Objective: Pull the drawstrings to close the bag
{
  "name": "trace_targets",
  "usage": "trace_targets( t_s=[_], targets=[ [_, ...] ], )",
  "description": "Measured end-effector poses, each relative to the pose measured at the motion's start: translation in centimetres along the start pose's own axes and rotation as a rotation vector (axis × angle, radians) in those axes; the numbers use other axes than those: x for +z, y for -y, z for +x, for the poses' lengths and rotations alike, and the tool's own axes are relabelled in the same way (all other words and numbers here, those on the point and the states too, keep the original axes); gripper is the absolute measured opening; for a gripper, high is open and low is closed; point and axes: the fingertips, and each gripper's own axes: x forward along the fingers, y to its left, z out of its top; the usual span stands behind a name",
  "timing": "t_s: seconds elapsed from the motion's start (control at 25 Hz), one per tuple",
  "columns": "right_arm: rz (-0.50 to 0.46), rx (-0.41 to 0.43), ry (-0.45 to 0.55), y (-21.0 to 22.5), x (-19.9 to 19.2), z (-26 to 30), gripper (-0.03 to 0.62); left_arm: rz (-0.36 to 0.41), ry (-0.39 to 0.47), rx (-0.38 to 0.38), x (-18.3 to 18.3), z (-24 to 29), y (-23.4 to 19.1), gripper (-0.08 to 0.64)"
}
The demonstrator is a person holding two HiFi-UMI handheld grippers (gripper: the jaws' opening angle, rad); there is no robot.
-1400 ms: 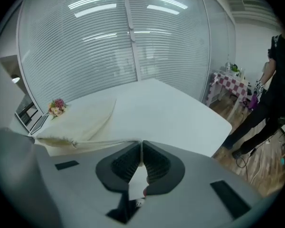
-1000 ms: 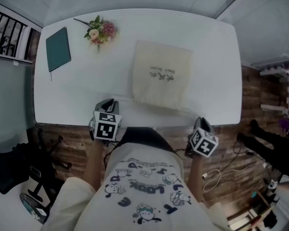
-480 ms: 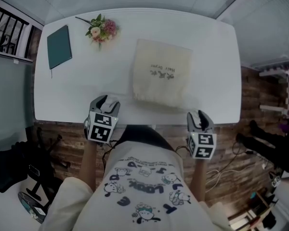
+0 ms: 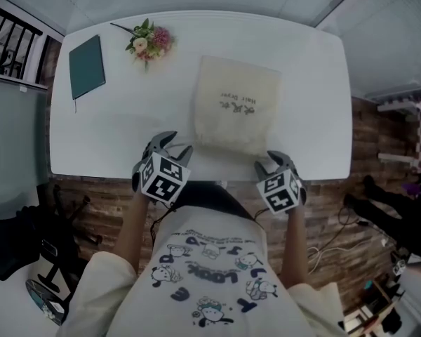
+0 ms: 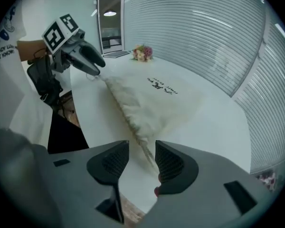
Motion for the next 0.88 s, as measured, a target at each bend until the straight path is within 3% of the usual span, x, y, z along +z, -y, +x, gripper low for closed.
trace_targets(
  t_s=[0.2, 0.36, 0.44, 0.64, 0.88],
  targets=[
    [-0.071, 0.043, -0.091, -0.1, -1.2, 1.1, 0.123, 0.097, -0.052, -0.022, 0.1, 1.1, 0.7, 0.236],
    [-0.071, 0.038, -0.117, -0.1, -1.4, 1.4, 0.047, 0.089, -0.058, -0.050, 0.0, 1.6, 1.3, 0.236],
    [-0.060, 0.038, -0.122, -0.2, -1.3, 1.3, 0.035, 0.099, -0.070, -0.050, -0.2, 1.9, 1.4, 0.236],
    [-0.056, 0.000, -0.109, -0.2, -1.0, 1.0, 0.028, 0.215, -0.122, -0.015, -0.7, 2.6, 1.4, 0.235],
    [-0.018, -0.032, -0.066, 0.3, -0.3, -0.1, 0.028, 0.291, -0.191, -0.033, -1.0, 3.9, 2.1, 0.225]
  ],
)
